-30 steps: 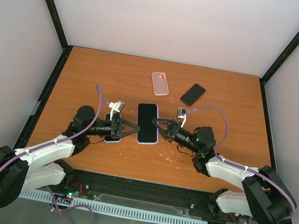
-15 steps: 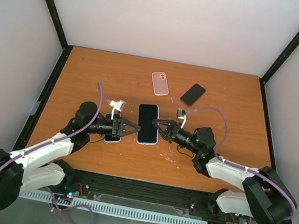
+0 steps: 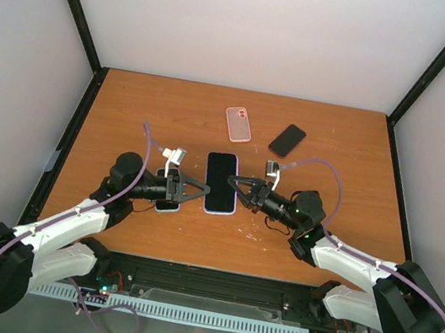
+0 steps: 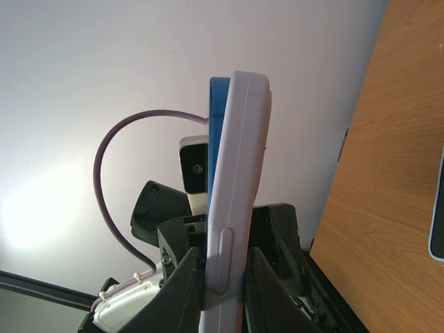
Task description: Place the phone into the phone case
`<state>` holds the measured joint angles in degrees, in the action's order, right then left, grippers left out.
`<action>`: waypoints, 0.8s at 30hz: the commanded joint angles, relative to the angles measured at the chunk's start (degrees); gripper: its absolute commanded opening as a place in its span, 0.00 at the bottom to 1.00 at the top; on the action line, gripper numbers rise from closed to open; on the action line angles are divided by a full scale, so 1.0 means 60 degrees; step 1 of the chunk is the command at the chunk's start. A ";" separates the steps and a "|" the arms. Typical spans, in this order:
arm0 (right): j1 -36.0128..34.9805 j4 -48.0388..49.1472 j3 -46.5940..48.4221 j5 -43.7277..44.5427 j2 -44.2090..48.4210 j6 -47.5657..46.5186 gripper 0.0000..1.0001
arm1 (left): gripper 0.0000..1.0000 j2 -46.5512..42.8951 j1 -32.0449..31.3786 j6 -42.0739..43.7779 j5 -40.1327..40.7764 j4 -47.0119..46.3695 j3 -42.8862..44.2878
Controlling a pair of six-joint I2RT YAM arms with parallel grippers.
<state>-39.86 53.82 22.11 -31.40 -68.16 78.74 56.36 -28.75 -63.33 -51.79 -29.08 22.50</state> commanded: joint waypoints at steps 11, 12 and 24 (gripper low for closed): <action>-0.0154 -0.0032 0.0423 0.0338 0.0353 -0.0086 0.20 | 0.04 0.0343 -0.0393 -0.0193 -0.0013 -0.0916 0.0171; -0.0154 -0.0139 0.0387 0.0307 0.0448 -0.0117 0.23 | 0.01 0.0278 -0.0393 -0.0017 0.0077 -0.0594 0.0243; -0.0154 -0.1401 0.0223 0.0096 0.1553 -0.1401 0.10 | 0.41 -0.0302 -0.0386 0.0302 0.0123 -0.0091 0.0347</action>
<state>-40.51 44.18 22.37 -29.36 -61.95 73.67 56.69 -31.03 -63.22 -52.10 -29.74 23.31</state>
